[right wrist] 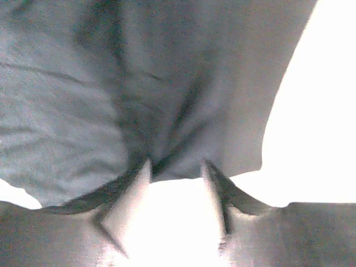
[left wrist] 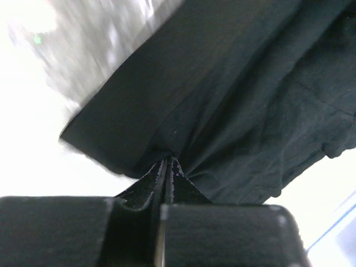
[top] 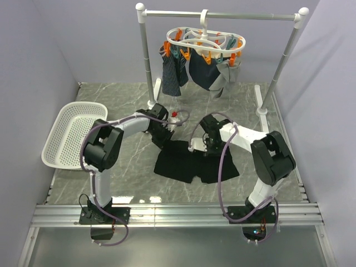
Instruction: Clip the underwear to the hanger
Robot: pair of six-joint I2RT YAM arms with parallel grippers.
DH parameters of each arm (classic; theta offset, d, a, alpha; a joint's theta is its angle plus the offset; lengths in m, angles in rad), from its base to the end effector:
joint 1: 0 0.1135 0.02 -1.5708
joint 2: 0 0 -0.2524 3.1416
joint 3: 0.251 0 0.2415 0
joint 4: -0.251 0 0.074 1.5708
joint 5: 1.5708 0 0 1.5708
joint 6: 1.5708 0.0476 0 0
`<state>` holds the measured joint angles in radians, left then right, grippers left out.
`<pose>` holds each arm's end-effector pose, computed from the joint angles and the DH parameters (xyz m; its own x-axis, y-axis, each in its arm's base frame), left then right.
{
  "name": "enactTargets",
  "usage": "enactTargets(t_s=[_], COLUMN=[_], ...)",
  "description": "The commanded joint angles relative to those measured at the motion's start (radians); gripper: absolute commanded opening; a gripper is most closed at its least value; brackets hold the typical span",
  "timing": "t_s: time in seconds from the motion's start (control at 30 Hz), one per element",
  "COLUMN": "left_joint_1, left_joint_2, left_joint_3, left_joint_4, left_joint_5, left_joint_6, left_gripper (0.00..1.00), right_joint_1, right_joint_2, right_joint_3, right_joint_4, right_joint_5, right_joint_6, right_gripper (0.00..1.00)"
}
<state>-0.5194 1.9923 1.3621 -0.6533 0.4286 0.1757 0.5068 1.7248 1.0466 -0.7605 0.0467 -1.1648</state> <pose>0.3208 -0.2062 0.1419 -0.7229 0.5965 -0.3487 0.6907 0.6367 -0.3429 0.2586 0.1410 0.1424 0.0982 -0.9951 -0.0095 -0.9856 -0.0959 -0.1393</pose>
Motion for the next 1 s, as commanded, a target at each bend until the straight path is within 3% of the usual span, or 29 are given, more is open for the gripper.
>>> enactTargets(t_s=[0.0,0.07,0.13,0.33,0.37,0.4,0.43,0.57,0.67,0.8,0.9,0.97], left_joint_1=[0.002,0.005,0.005,0.056,0.068,0.077,0.087,0.087,0.087,0.087,0.076,0.030], left_joint_2=[-0.057,-0.104,-0.183,-0.409,-0.455,-0.558,-0.613,-0.805,-0.863,-0.810,-0.736,-0.675], left_joint_3=[-0.083,-0.104,-0.110,-0.095,-0.115,-0.141,-0.194,-0.238,-0.224,-0.199,-0.175,-0.182], left_joint_4=[-0.057,-0.016,0.020,0.113,0.150,0.234,0.288,0.469,0.586,0.719,0.915,1.086], left_joint_5=[0.004,0.048,0.059,0.151,0.163,0.177,0.165,0.121,0.015,0.048,0.159,0.110], left_joint_6=[-0.053,-0.062,-0.088,-0.157,-0.166,-0.170,-0.194,-0.242,-0.378,-0.404,-0.397,-0.383], left_gripper=[0.07,0.22,0.39,0.64,0.72,0.91,0.99,0.99,0.99,0.99,0.99,0.93], right_joint_1=[0.048,0.065,0.085,0.058,0.047,0.047,0.036,0.015,-0.031,-0.170,-0.289,-0.365], right_joint_2=[-0.068,-0.149,-0.201,-0.442,-0.479,-0.516,-0.592,-0.735,-0.780,-0.769,-0.711,-0.648], right_joint_3=[0.154,0.205,0.226,0.221,0.207,0.173,0.156,0.118,0.138,0.199,0.287,0.335], right_joint_4=[-0.111,-0.140,-0.157,-0.055,-0.025,0.043,0.079,0.187,0.220,0.327,0.397,0.427], right_joint_5=[-0.072,-0.158,-0.221,-0.311,-0.298,-0.282,-0.274,-0.246,-0.261,-0.399,-0.491,-0.547], right_joint_6=[-0.046,-0.007,0.059,0.388,0.430,0.518,0.557,0.712,0.864,1.028,1.163,1.272], right_gripper=[0.52,0.61,0.61,0.67,0.71,0.74,0.79,0.96,0.98,0.98,0.96,0.91])
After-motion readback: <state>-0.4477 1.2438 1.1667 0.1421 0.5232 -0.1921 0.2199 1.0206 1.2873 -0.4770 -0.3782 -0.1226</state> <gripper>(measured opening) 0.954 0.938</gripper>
